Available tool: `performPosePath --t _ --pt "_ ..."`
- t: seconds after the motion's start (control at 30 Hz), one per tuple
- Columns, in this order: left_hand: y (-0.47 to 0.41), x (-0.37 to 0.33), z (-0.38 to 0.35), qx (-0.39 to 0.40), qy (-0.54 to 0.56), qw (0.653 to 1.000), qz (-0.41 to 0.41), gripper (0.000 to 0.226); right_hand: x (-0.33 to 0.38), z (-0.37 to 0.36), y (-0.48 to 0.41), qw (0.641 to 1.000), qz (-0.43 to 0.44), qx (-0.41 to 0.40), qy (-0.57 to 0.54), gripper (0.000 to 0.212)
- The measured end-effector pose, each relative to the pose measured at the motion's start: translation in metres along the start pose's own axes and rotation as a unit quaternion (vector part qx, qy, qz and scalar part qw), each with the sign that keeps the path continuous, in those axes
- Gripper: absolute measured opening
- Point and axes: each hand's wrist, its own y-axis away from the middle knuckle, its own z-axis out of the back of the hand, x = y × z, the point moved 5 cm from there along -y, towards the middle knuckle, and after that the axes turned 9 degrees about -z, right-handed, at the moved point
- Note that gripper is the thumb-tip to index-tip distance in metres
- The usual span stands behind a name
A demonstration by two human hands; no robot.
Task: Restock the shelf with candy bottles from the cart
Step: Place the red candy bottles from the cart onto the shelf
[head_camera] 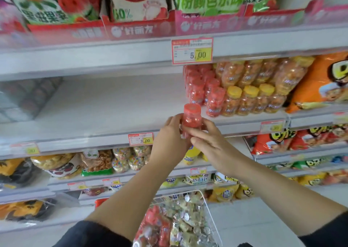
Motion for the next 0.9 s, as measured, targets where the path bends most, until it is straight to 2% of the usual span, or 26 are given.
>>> performPosePath --t 0.1,0.17,0.27,0.37,0.43,0.7,0.9 --pt "-0.024 0.001 -0.005 -0.017 0.03 0.999 0.003 0.047 0.004 0.021 -0.006 0.999 0.031 0.009 0.006 0.041" --pt "-0.044 0.005 -0.006 -0.04 0.058 0.998 0.008 0.045 -0.005 0.035 -0.012 0.999 0.013 0.01 0.04 0.04" --pt "-0.069 0.013 -0.013 -0.043 0.052 0.998 0.015 0.052 -0.03 0.053 -0.022 0.989 -0.04 -0.012 0.144 0.043" --pt "-0.082 0.021 -0.027 -0.008 0.024 0.999 0.022 0.053 -0.043 0.06 -0.028 0.96 -0.032 -0.028 0.277 0.05" --pt "-0.085 0.024 -0.035 0.008 0.014 1.0 0.019 0.052 -0.047 0.063 -0.031 0.947 -0.027 -0.037 0.319 0.052" --pt "-0.089 0.026 -0.036 0.003 0.046 0.997 0.053 0.064 -0.058 0.066 -0.038 0.929 -0.005 -0.032 0.368 0.054" --pt "-0.092 0.025 -0.039 0.005 0.034 0.998 0.06 0.062 -0.064 0.064 -0.038 0.931 0.016 -0.035 0.363 0.053"
